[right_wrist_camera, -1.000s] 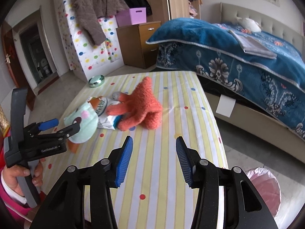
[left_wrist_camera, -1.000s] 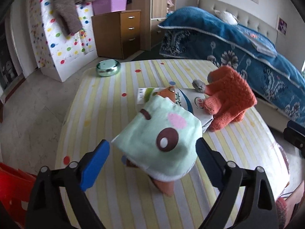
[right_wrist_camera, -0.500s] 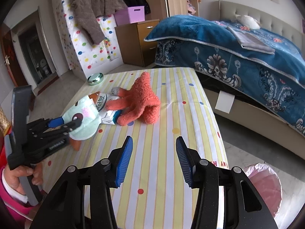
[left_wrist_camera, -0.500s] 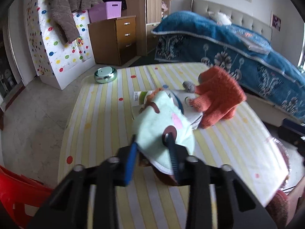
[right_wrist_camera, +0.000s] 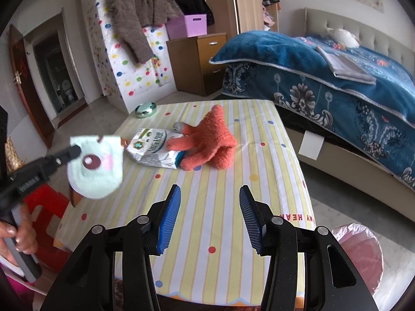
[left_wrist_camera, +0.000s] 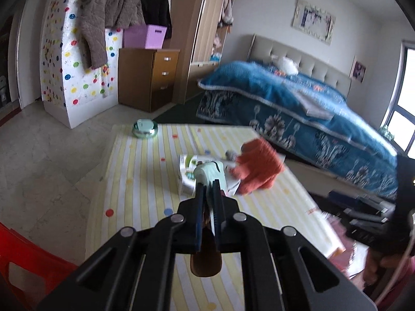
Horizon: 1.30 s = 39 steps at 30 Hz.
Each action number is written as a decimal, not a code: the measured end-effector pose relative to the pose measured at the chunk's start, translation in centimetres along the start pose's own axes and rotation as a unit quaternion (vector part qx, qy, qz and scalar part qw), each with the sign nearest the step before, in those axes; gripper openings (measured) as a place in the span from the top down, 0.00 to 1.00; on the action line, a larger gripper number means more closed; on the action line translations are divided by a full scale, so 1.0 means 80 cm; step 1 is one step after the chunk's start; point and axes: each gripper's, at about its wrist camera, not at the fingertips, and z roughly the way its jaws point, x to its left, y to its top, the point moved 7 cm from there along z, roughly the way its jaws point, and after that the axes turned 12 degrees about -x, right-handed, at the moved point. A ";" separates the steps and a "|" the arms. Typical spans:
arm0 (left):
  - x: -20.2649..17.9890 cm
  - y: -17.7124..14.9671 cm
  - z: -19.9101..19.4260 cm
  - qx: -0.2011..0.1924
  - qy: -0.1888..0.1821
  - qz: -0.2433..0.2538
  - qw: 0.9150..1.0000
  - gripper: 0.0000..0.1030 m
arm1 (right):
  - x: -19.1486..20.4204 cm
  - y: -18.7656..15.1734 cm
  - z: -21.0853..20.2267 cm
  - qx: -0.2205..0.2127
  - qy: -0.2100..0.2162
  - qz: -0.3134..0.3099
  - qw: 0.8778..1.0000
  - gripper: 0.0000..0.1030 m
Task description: Collect trash
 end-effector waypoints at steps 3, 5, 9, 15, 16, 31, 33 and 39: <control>0.003 0.012 -0.014 -0.019 -0.006 -0.010 1.000 0.95 | 0.006 0.000 -0.002 0.000 0.003 -0.003 1.000 0.52; 0.002 0.015 -0.018 -0.023 -0.013 -0.010 1.000 0.95 | 0.015 0.000 -0.004 0.001 0.005 -0.008 1.000 0.49; -0.009 0.002 -0.015 -0.017 -0.025 -0.002 1.000 0.95 | 0.020 -0.001 -0.006 -0.001 0.005 -0.011 1.000 0.48; -0.023 -0.052 0.009 0.034 -0.039 -0.004 0.999 0.95 | 0.014 -0.005 -0.009 -0.002 -0.003 -0.011 1.000 0.48; -0.024 -0.065 0.015 0.048 -0.042 -0.004 0.998 0.95 | 0.010 -0.007 -0.010 -0.001 -0.005 -0.009 1.000 0.48; -0.034 -0.114 0.051 0.111 -0.024 0.011 0.993 0.48 | -0.008 -0.024 -0.005 0.010 -0.008 0.009 1.000 0.48; -0.035 -0.108 0.048 0.099 -0.013 0.014 0.995 0.29 | -0.009 -0.026 -0.005 0.011 -0.009 0.007 1.000 0.48; -0.003 -0.087 0.028 0.070 0.008 -0.005 0.997 0.23 | -0.009 -0.033 -0.001 0.020 -0.003 0.013 1.000 0.47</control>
